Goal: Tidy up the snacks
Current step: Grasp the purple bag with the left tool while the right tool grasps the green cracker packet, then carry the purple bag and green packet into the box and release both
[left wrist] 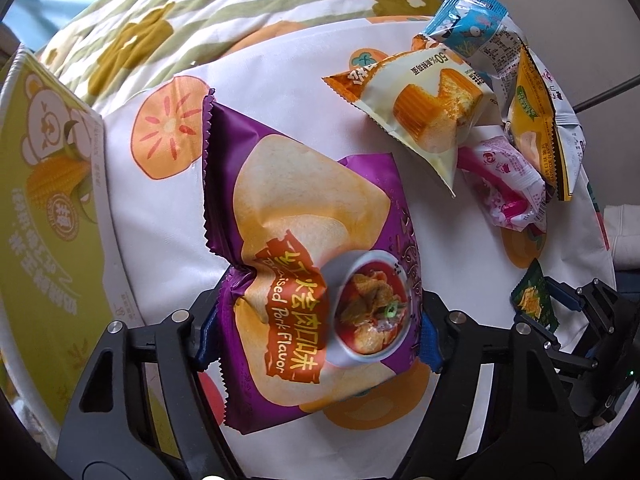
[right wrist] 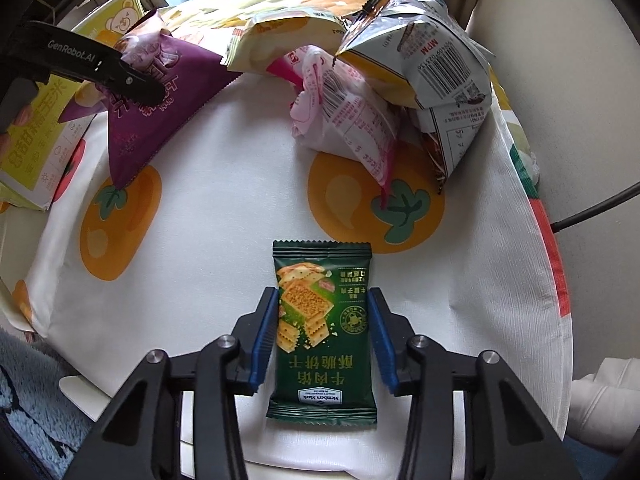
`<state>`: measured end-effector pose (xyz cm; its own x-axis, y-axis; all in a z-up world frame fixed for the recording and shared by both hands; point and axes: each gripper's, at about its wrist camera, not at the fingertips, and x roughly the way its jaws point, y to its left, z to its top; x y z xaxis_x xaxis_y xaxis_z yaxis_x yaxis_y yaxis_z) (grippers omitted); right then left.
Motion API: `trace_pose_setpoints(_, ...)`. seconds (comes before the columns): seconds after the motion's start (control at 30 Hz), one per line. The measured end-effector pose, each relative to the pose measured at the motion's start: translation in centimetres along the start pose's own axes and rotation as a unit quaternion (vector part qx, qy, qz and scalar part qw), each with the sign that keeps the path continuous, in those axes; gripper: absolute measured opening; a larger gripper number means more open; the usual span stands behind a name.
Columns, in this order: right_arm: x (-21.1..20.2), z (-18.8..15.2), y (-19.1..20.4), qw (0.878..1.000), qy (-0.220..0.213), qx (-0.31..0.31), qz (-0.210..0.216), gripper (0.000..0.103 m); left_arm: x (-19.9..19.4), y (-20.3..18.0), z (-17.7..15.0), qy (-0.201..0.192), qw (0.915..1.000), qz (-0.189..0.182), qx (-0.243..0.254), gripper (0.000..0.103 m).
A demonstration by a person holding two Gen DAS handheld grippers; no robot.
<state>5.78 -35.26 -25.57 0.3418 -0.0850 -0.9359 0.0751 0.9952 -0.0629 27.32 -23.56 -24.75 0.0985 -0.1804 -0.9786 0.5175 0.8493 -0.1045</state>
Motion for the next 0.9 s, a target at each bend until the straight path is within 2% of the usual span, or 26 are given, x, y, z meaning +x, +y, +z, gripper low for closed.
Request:
trace_pose_setpoints(0.17, -1.2, 0.7, -0.6, 1.0, -0.016, -0.004, 0.005, 0.04, -1.8, -0.2, -0.7, -0.023, 0.9997, 0.004, -0.012, 0.072)
trace_pose_setpoints(0.5, -6.6, 0.5, -0.5, 0.998, -0.06, -0.016, 0.014, 0.04, -7.3, -0.4, -2.8, -0.083, 0.9955, 0.011, -0.044, 0.072)
trace_pose_setpoints(0.63, -9.0, 1.7, 0.2, 0.995, -0.085, -0.034, 0.027, 0.04, -10.5, -0.3, -3.8, -0.122, 0.9903, 0.019, -0.064, 0.072)
trace_pose_setpoints(0.77, -11.3, 4.3, 2.0, 0.991, -0.113, -0.064, 0.036, 0.04, -13.6, 1.0, -4.5, -0.161, 0.9826, 0.025, -0.09, 0.072)
trace_pose_setpoints(0.9, -13.3, 8.2, 3.8, 0.984, -0.143, -0.092, 0.049, 0.04, -17.1, 3.2, -5.5, -0.21, 0.9697, 0.036, -0.12, 0.072)
